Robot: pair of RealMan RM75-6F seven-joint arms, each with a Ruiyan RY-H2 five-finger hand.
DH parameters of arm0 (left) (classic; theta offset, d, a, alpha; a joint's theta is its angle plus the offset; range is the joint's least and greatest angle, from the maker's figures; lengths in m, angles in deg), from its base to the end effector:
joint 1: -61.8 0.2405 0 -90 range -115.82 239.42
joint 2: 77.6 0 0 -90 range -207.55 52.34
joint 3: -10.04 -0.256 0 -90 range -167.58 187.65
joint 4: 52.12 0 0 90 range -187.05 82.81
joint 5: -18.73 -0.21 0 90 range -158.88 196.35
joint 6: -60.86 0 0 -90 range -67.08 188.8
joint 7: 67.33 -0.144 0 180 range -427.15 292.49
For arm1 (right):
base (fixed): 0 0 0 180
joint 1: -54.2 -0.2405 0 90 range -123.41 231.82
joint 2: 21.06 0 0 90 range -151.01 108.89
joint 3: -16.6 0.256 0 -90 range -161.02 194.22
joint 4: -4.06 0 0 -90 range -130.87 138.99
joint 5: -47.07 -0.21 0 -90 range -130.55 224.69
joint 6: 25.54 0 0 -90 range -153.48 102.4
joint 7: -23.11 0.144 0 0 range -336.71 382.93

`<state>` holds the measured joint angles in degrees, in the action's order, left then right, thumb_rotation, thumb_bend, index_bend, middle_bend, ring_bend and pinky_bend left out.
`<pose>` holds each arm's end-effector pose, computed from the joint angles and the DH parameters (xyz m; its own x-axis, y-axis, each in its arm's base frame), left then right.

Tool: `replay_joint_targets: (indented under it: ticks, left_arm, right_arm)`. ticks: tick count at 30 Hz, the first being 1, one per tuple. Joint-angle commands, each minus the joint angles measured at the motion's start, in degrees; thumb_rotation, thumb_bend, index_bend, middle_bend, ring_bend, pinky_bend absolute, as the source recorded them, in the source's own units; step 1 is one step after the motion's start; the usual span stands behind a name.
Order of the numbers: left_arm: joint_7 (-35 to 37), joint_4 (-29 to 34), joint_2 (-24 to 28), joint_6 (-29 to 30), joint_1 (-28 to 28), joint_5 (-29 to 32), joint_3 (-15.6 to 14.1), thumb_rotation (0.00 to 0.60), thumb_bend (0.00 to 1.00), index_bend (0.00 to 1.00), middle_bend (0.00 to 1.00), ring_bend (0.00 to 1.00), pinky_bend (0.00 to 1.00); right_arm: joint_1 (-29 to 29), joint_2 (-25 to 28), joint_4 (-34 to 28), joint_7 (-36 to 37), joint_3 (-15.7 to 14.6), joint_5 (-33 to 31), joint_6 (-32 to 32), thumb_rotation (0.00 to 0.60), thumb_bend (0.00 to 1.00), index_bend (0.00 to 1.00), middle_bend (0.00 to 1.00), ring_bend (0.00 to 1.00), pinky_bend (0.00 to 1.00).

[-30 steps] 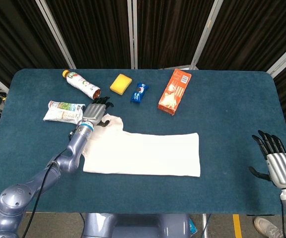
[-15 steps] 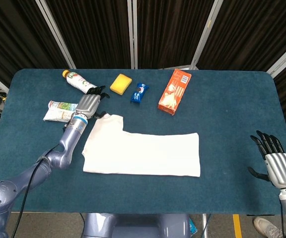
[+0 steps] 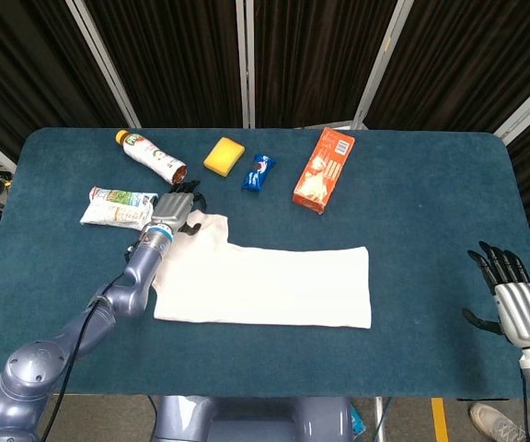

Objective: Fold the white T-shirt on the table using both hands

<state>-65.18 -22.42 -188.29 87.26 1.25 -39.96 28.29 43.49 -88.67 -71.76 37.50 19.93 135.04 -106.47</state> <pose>-0.1576 0.4734 -0.0673 0.3546 0.3962 0.8469 0.9350 -0.1399 -0.3260 -0.3408 -0.2221 0.1621 0.3782 -0.0161 0.9256 -0.9217 -0.0997 0.3749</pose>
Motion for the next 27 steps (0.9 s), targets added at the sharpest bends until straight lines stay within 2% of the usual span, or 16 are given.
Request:
replay_joint_targets:
  ticks: [1, 11, 13, 18, 27]
  left_arm:
    - [0.6, -2.1, -1.7, -1.0, -0.8, -0.3, 0.0, 0.600, 0.40, 0.36, 0.00, 0.00, 0.00]
    - [2.0, -6.9, -4.6, -2.8, -1.8, -0.9, 0.4, 0.600, 0.42, 0.36, 0.00, 0.00, 0.00]
    - [2.2, -7.3, -4.8, -3.0, -1.8, -1.1, 0.3, 0.600, 0.42, 0.39, 0.00, 0.00, 0.00]
    - [3.3, -7.9, -5.2, -3.2, -1.6, -1.8, 0.4, 0.600, 0.42, 0.55, 0.00, 0.00, 0.00]
    - [5.9, -5.1, -3.8, -1.2, -0.5, -3.5, 0.4, 0.600, 0.42, 0.58, 0.00, 0.00, 0.00]
  right_arm:
    - [0.0, 0.0, 0.0, 0.1, 0.0, 0.0, -0.1, 0.600, 0.09, 0.13, 0.00, 0.00, 0.00]
    - [0.2, 0.1, -0.1, 0.1, 0.1, 0.0, -0.4, 0.600, 0.09, 0.13, 0.00, 0.00, 0.00]
    - [0.2, 0.2, -0.1, 0.2, 0.1, -0.1, -0.4, 0.600, 0.09, 0.13, 0.00, 0.00, 0.00]
    - [0.2, 0.2, -0.1, 0.2, 0.2, 0.0, -0.4, 0.600, 0.09, 0.13, 0.00, 0.00, 0.00]
    - [0.4, 0.3, -0.3, 0.3, 0.2, 0.3, -1.1, 0.600, 0.10, 0.13, 0.00, 0.00, 0.00]
